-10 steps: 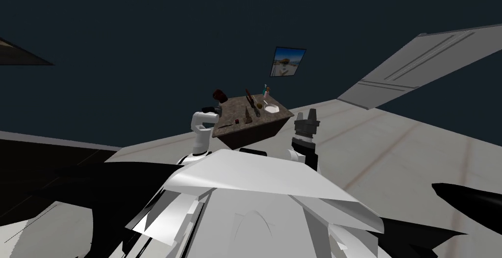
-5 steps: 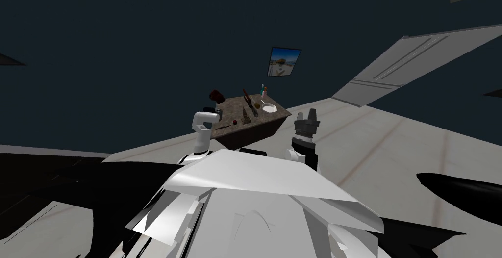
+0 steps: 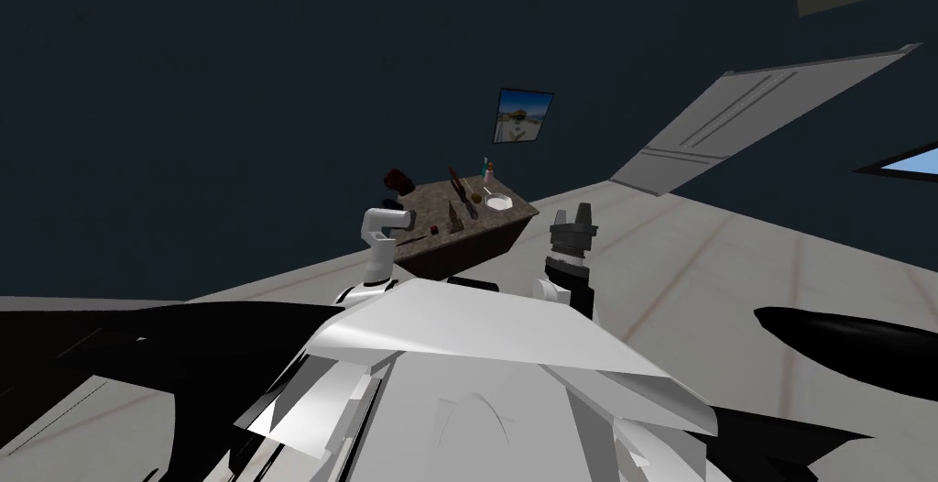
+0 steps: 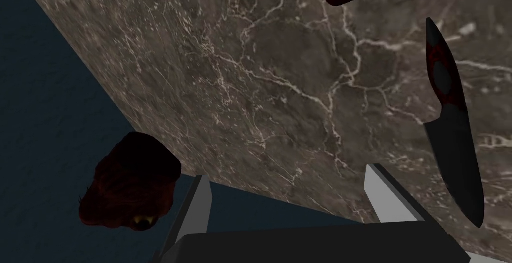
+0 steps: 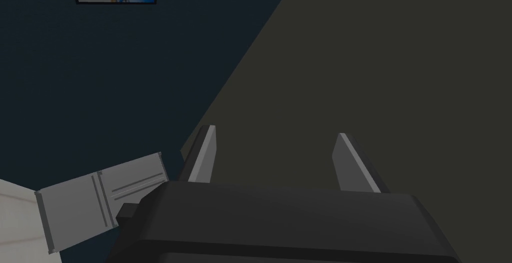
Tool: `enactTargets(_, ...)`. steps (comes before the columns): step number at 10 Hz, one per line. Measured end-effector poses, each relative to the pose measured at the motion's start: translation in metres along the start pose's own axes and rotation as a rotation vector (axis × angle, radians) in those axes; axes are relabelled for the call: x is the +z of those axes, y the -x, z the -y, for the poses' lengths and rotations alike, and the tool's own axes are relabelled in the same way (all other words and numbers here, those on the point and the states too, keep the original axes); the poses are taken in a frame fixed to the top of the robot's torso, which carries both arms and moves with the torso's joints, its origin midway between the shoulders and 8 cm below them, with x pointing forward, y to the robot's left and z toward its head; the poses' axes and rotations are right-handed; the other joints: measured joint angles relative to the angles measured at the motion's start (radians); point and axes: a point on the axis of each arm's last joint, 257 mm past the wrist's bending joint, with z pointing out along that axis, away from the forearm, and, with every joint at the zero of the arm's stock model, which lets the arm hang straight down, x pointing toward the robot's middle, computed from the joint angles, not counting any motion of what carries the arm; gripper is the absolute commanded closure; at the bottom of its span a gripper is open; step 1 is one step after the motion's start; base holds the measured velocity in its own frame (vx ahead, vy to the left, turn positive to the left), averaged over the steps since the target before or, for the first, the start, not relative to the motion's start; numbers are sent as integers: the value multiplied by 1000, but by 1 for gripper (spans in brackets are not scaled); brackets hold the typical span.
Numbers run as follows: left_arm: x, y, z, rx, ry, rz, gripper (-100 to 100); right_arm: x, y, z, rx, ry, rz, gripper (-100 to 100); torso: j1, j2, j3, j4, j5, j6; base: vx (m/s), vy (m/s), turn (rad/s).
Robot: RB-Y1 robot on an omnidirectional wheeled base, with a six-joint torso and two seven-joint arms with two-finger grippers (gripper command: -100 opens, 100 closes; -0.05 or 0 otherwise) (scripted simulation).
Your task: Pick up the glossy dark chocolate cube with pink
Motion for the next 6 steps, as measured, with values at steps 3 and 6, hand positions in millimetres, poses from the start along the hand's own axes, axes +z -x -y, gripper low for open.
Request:
enactTargets(3,6,-5,-29,-21,105,-25,-100,0,0,0,0,0,0,0,0,0,0,0,0,0,26,-32,-83)
enactTargets(6,9,-12,-49,-36,197,-50,-100,0,0,0,0,0,0,0,-1,0,0,0,0,0,32,-33,-66)
